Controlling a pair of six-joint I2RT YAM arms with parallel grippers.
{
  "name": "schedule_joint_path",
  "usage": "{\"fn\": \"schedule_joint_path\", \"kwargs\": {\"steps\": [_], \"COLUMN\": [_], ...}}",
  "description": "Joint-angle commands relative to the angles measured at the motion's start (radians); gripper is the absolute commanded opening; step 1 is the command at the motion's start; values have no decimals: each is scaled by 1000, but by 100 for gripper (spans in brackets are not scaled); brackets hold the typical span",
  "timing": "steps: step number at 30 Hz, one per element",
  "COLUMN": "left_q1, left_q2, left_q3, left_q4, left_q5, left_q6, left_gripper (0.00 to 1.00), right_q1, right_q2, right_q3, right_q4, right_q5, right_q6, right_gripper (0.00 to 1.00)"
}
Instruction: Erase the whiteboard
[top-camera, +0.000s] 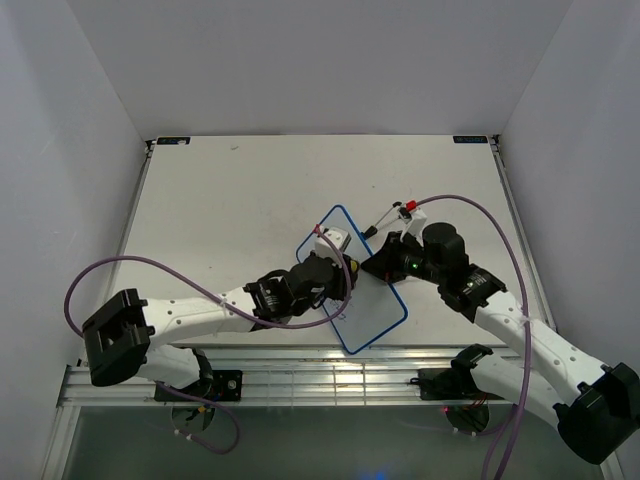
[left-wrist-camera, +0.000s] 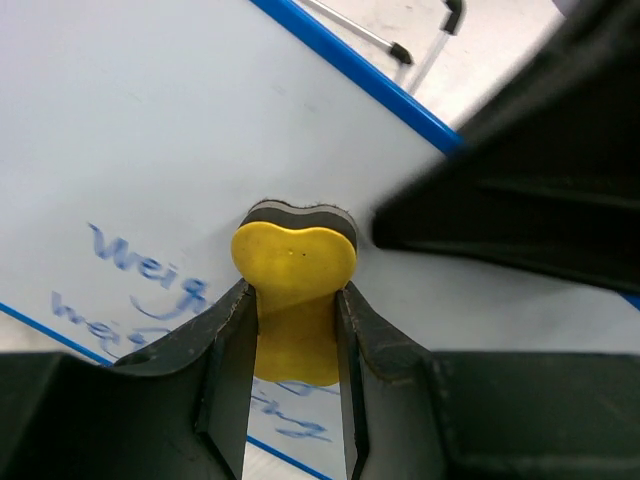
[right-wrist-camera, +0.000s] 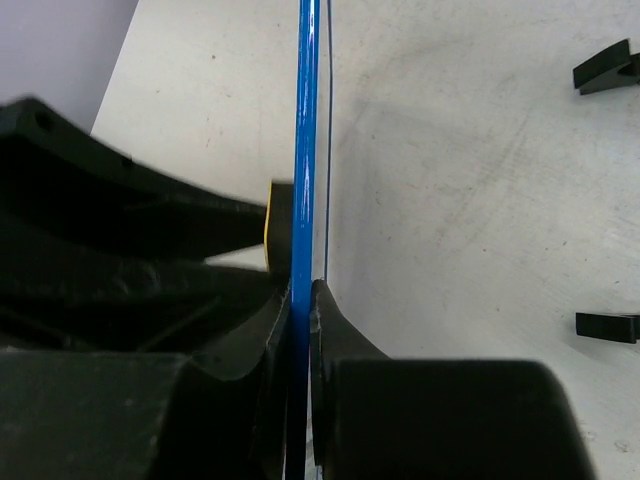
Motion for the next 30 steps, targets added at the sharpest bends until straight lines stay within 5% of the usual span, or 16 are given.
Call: {"fn": "schedule_joint_path", "kwargs": {"steps": [1,18,30], "left_q1": [77,146,146], "left_q2": [-29,43,69], "left_q3": [-44,-131,-68], "left_q4": [66,307,320], "left_q5": [28,179,215], "left_q6": [50,130,164], "left_gripper": [9,8,8], "right_q1": [52,52,52], "right_q2": [-33,140,209], "right_q3": [8,129,235], "right_q4": [209,-56,-191], "right_q5": [-252,-31,-3], "right_q6": [71,-147,-222], "right_gripper": [8,8,8]}}
